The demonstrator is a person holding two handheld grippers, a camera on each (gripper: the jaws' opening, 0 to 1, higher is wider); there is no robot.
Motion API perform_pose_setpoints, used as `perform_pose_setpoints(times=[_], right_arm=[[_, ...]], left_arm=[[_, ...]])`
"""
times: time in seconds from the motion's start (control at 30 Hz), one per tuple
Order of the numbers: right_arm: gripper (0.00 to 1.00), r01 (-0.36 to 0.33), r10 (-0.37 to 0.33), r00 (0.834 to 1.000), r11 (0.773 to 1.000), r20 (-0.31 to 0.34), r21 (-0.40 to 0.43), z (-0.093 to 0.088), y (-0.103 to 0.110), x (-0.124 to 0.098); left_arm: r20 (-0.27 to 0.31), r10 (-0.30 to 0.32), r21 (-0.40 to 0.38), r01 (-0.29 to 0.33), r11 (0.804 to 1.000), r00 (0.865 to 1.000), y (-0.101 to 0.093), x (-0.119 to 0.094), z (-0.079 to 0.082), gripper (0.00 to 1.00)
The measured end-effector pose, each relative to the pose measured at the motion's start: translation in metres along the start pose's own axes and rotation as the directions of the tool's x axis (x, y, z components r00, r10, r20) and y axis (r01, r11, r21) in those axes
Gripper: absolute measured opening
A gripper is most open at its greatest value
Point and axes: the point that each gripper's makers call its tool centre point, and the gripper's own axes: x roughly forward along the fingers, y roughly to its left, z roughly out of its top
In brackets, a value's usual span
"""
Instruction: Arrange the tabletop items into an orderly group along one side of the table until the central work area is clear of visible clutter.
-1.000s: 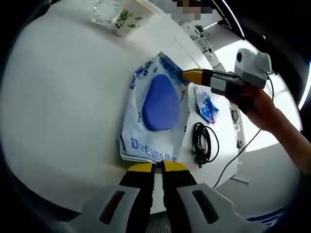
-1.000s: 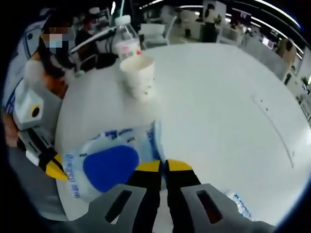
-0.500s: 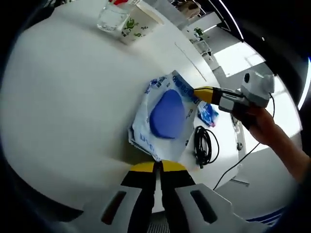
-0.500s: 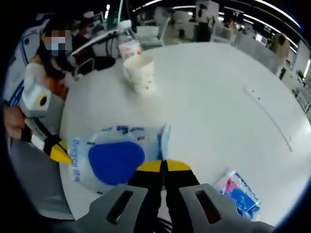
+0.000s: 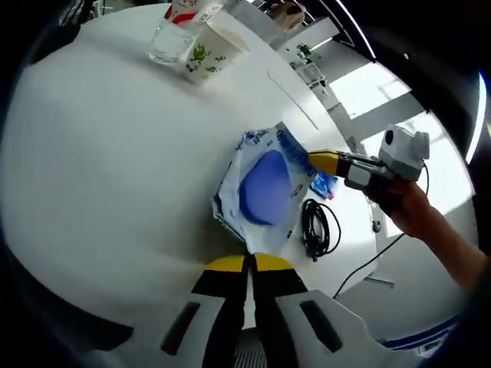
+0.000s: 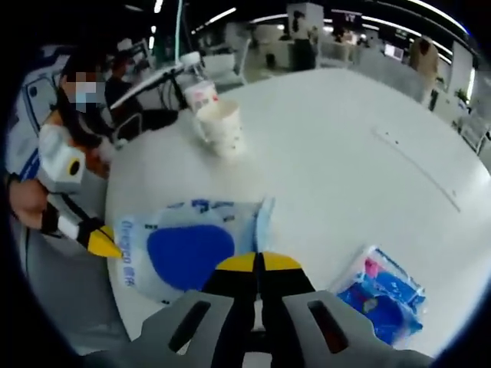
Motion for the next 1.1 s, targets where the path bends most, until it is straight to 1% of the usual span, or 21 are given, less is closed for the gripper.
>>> perform_pose_setpoints(times=[0.07,0.17,0.23,0.37,0.6,0.87,0.97,1.03,1.1], right_arm=[[0.0,0.009,-0.009,1.0,1.0,0.014,0.019,-0.001,0.002,-0.004],[0.0,0.019,-0.021,0.999,0.998,0.038,0.058,-0.004,0.008,-0.01],[0.0,0.023,-0.027,0.999,0.997,0.044,0.069,-0.007,0.013,-0.013],[0.0,0.031,-0.036,0.998,0.995,0.054,0.09,-0.014,0.026,-0.017],[0.0,0.036,-0.045,0.997,0.988,0.062,0.147,-0.03,0.043,-0.02],[0.0,0.046,-0.061,0.995,0.98,0.075,0.191,-0.037,0.058,-0.025],[0.0,0.043,-0.06,0.995,0.977,0.074,0.207,-0.041,0.067,-0.025],[0.0,0.044,-0.06,0.996,0.978,0.071,0.205,-0.042,0.07,-0.024],[0.0,0.043,-0.06,0.996,0.974,0.072,0.225,-0.045,0.075,-0.025]], left_arm=[[0.005,0.005,0.016,-0.005,1.0,1.0,0.001,-0.004,0.004,0.0],[0.011,0.028,0.073,-0.029,0.997,1.0,0.006,-0.011,0.012,0.0],[0.015,0.034,0.089,-0.035,0.995,0.999,0.009,-0.014,0.016,0.0],[0.023,0.043,0.091,-0.045,0.995,0.999,0.016,-0.02,0.024,0.0],[0.032,0.068,0.126,-0.071,0.989,0.997,0.029,-0.027,0.036,0.0],[0.042,0.076,0.156,-0.082,0.984,0.996,0.034,-0.03,0.05,0.0],[0.043,0.08,0.171,-0.086,0.981,0.996,0.035,-0.03,0.054,0.0],[0.046,0.085,0.18,-0.092,0.979,0.995,0.039,-0.03,0.057,0.0],[0.049,0.094,0.187,-0.101,0.977,0.994,0.044,-0.029,0.06,0.0]])
